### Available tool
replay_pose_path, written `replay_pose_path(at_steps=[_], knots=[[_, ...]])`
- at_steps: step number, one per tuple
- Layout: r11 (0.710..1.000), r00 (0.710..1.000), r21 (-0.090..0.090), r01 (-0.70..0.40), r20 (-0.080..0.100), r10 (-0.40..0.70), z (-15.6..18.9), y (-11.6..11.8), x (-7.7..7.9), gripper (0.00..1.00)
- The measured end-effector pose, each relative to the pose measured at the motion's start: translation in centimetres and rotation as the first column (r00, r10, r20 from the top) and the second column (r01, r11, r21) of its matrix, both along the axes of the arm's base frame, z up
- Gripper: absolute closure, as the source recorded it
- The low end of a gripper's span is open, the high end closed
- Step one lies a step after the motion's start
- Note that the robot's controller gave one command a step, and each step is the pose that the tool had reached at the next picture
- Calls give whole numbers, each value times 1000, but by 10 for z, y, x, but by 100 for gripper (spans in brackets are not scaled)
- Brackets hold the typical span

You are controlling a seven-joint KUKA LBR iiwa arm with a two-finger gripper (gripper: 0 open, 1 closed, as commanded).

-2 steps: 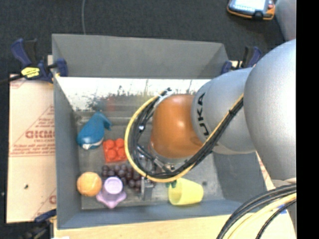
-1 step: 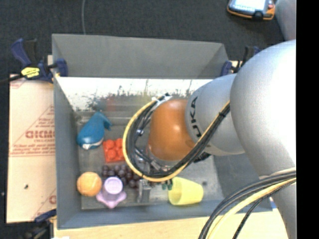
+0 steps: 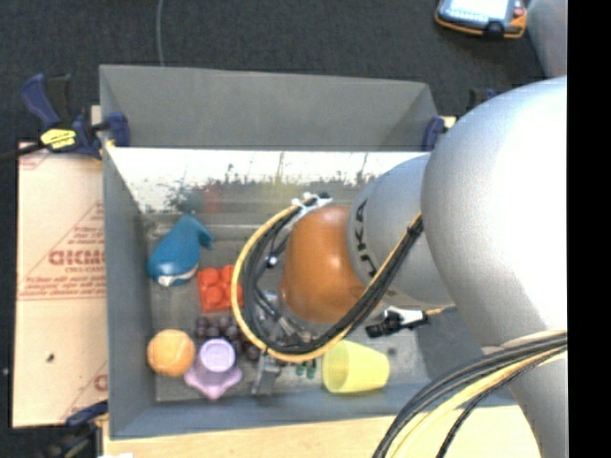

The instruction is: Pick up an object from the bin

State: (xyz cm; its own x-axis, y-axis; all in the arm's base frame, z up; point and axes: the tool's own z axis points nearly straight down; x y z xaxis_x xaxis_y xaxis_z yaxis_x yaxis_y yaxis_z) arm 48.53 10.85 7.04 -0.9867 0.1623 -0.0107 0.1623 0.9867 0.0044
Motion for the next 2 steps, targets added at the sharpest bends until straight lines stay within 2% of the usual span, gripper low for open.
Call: replay_pose_path(at_steps=[1,2], knots=[[984,984,-1,-180,-11,180,8,-5,15,100],[984,984,-1,-180,-11,180,8,-5,15,100]])
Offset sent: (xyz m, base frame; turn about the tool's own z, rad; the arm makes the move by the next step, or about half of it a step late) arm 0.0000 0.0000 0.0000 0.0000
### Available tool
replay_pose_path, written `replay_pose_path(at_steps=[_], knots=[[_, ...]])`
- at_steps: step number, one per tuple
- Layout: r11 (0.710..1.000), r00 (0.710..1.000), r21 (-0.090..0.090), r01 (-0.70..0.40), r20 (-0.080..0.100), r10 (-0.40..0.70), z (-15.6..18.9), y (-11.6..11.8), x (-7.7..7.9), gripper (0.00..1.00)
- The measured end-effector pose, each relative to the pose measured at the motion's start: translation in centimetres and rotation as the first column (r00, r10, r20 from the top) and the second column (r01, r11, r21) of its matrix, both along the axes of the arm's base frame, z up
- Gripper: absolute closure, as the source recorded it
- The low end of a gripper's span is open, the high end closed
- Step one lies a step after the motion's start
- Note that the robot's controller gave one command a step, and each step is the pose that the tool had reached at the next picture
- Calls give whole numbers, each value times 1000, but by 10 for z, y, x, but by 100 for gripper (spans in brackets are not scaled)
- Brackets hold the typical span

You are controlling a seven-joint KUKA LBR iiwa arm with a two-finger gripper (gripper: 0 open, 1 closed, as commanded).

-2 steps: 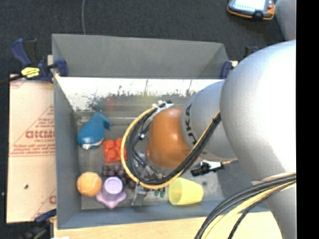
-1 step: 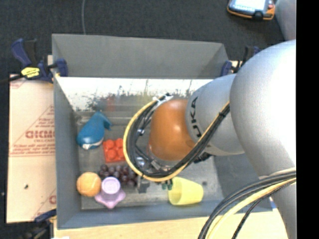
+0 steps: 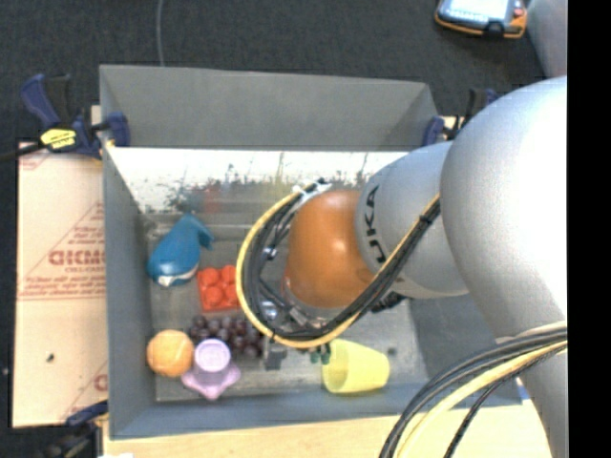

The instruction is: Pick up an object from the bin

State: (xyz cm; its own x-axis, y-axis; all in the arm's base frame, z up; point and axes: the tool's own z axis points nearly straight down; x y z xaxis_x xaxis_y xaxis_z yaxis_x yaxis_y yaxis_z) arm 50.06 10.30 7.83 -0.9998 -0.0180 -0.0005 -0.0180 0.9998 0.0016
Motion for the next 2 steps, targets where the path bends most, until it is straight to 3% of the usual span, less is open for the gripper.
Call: replay_pose_path(at_steps=[1,2], knots=[[1000,1000,-1,0,-11,0,27,0,-3,100],[1000,1000,0,0,-9,0,66,0,-2,100]])
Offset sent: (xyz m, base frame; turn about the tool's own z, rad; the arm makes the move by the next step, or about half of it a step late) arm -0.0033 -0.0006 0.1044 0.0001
